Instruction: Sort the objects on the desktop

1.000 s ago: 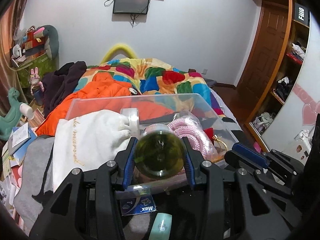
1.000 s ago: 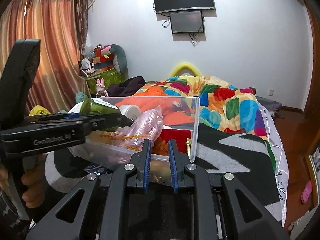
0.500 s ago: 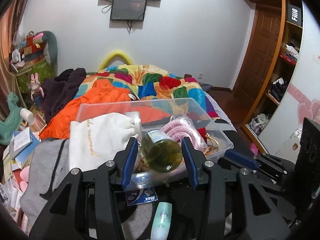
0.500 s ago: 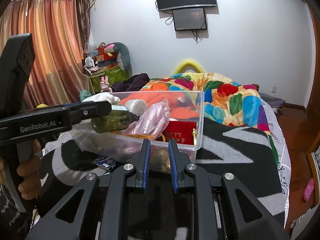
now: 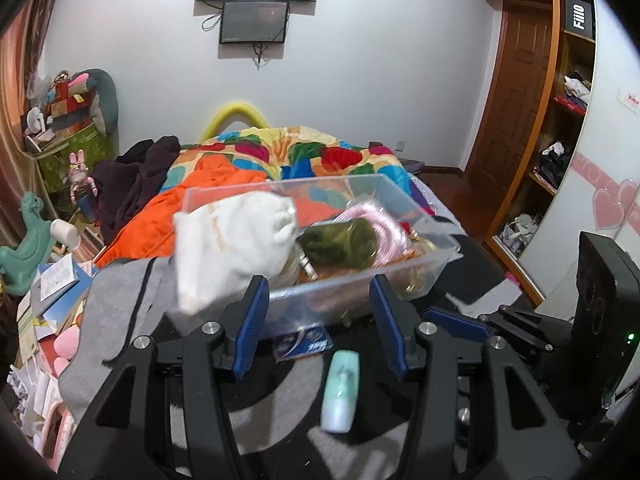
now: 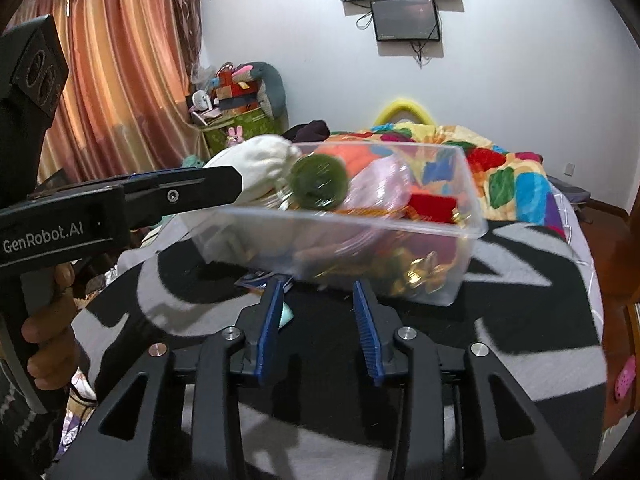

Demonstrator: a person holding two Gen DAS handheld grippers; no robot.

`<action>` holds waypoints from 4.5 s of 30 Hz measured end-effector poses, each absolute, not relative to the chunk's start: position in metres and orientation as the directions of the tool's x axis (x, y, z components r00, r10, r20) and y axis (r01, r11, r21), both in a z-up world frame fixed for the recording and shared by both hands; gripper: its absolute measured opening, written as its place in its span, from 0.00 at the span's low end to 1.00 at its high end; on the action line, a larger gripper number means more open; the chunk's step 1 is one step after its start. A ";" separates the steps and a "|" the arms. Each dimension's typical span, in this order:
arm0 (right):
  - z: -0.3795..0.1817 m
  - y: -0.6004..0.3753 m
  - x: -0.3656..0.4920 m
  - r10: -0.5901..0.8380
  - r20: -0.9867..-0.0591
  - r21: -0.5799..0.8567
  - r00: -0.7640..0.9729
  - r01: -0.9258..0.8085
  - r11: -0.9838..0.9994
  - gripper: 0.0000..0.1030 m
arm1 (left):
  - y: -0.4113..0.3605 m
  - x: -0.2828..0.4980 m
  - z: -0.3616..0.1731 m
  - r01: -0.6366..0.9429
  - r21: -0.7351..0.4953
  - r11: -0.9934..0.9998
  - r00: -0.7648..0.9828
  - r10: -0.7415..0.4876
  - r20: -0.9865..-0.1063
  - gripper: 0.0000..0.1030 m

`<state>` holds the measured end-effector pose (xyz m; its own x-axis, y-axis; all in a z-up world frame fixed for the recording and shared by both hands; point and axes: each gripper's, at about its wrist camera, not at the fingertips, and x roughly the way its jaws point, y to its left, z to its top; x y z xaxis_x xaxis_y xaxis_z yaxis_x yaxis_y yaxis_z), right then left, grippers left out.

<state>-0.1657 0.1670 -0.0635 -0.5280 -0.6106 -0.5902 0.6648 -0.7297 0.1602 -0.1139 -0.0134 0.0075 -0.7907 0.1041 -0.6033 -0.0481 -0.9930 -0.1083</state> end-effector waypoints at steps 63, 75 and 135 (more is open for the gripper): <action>-0.053 0.222 -0.155 -0.705 -0.486 0.318 -0.517 0.647 -0.693 0.12 | 0.007 -0.103 -0.034 -0.032 -0.105 -0.994 -0.744 0.094 -0.661 0.48; -0.011 0.229 -0.165 -0.673 -0.394 0.249 -0.626 0.632 -0.733 0.12 | -0.006 -0.118 0.021 -0.027 -0.134 -0.991 -0.830 0.097 -0.549 0.48; 0.009 0.219 -0.142 -0.590 -0.387 0.167 -0.709 0.576 -0.801 0.66 | -0.006 -0.097 0.027 0.059 -0.080 -0.995 -0.846 -0.007 -0.533 0.80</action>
